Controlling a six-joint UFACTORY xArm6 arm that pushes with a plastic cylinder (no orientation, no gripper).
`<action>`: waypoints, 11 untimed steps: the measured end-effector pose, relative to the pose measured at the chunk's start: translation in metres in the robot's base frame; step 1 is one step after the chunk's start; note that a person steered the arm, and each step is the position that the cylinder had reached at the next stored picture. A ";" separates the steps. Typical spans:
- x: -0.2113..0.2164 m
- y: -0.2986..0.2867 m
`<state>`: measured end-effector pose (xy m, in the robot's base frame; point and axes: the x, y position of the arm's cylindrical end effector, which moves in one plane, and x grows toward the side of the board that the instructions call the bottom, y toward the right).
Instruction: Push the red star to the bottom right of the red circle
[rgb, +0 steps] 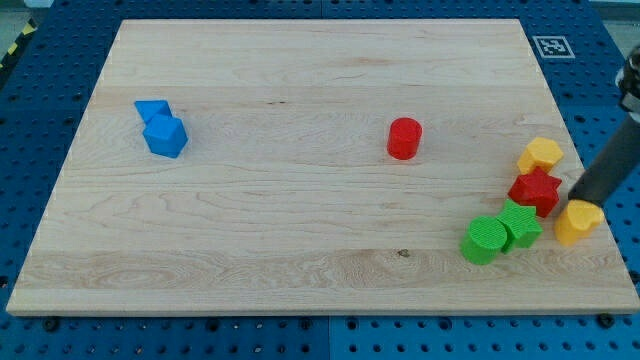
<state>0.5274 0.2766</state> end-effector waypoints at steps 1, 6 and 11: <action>0.007 0.000; -0.021 -0.082; -0.045 -0.106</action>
<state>0.4826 0.1709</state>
